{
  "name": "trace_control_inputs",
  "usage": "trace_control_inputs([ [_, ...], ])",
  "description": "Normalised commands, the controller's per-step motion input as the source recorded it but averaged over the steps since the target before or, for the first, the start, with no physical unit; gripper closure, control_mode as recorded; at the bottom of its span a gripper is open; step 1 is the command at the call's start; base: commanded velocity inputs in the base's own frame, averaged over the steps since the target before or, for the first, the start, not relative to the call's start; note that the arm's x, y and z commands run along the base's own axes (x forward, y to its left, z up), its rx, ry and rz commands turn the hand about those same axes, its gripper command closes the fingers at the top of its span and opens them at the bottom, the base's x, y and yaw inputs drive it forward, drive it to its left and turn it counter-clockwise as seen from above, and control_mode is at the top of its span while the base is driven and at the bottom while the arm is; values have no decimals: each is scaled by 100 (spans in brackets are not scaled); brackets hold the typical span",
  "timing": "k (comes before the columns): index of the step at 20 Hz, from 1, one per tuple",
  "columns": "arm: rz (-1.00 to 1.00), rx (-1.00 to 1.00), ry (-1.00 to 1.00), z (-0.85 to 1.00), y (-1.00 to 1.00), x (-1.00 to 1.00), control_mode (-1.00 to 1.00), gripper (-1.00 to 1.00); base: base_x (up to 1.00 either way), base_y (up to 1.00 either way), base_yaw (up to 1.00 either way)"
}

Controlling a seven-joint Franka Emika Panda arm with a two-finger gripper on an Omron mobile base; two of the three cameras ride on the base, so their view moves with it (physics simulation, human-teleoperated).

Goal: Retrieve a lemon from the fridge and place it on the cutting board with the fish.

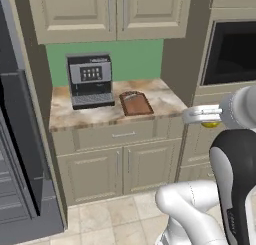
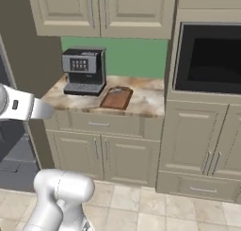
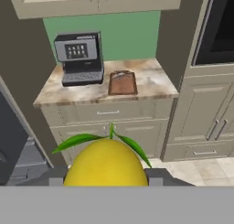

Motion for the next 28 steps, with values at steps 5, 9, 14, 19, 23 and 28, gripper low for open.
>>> trace_control_inputs([
  [5,0,0,0,0,0,0,100,100,51,-32,5],
  [9,0,0,0,0,0,0,100,100,66,-3,3],
  [14,0,0,0,0,0,0,100,100,72,0,0],
  [19,0,0,0,0,0,0,100,100,61,-4,0],
  [23,0,0,0,0,0,0,100,100,45,-4,0],
  [28,0,0,0,0,0,0,100,100,53,-9,0],
])
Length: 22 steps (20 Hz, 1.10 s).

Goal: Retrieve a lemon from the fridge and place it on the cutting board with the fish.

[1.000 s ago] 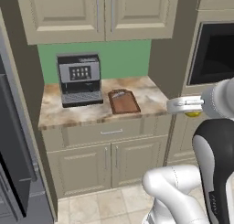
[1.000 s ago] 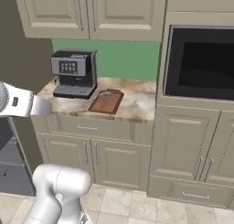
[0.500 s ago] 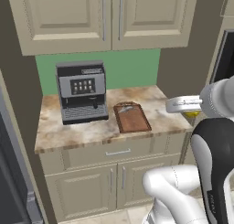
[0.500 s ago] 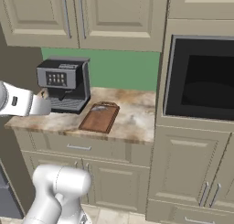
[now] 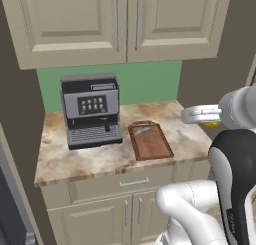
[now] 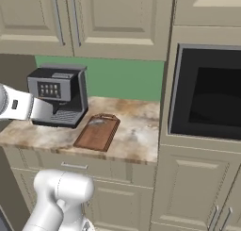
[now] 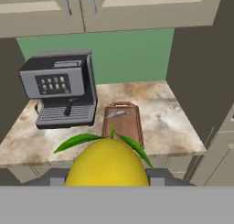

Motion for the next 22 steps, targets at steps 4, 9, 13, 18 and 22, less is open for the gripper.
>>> trace_control_inputs([
  [4,0,0,0,0,0,0,100,100,46,-14,0],
  [9,0,0,0,0,0,0,100,100,26,-2,0],
  [13,0,0,0,0,0,0,100,100,11,0,0],
  [18,0,0,0,0,0,0,100,100,0,0,0],
  [22,0,0,3,-4,0,0,-100,100,0,0,0],
])
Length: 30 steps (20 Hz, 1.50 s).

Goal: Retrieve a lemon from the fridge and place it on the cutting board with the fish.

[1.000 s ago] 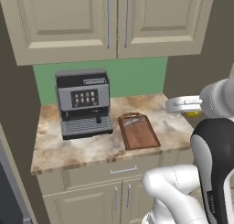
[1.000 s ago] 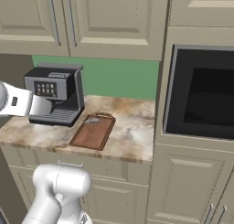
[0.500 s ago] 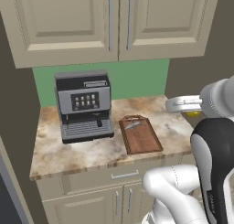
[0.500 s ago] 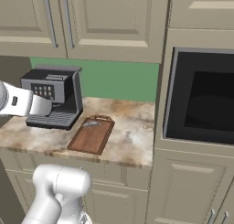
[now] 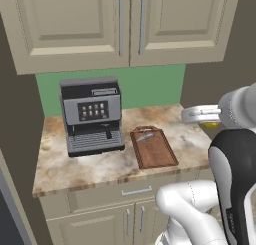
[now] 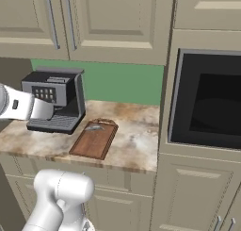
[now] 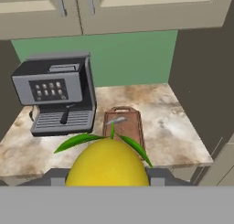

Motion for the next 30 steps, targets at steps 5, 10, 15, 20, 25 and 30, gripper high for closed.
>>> trace_control_inputs([
  [5,0,1,10,-41,-9,7,-100,100,0,0,0],
  [10,0,0,17,-46,-11,24,-100,100,0,0,0],
  [15,0,0,5,-61,-15,22,-100,100,0,0,0],
  [20,0,0,6,-53,-19,30,-100,100,0,0,0],
  [25,0,0,9,-38,-9,57,-100,100,0,0,0],
  [30,0,0,6,-20,-1,68,-100,100,0,0,0],
])
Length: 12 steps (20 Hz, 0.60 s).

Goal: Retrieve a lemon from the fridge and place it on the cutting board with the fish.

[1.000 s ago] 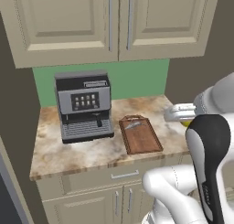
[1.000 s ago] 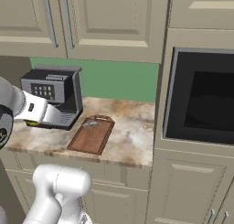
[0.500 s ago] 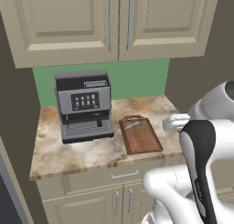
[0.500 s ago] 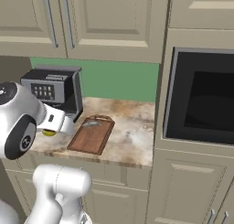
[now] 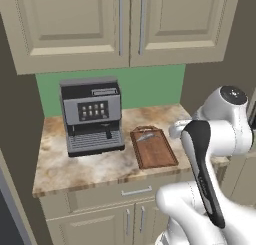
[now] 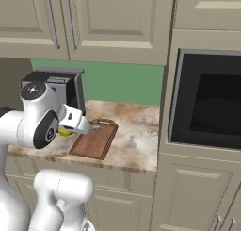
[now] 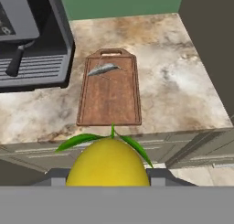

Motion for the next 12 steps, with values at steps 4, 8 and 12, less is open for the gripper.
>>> trace_control_inputs([
  [4,0,-1,4,-36,0,60,-100,100,0,0,0],
  [8,0,-3,3,-50,0,52,-100,100,0,0,0],
  [12,0,-4,10,-44,0,50,-100,100,0,0,0],
])
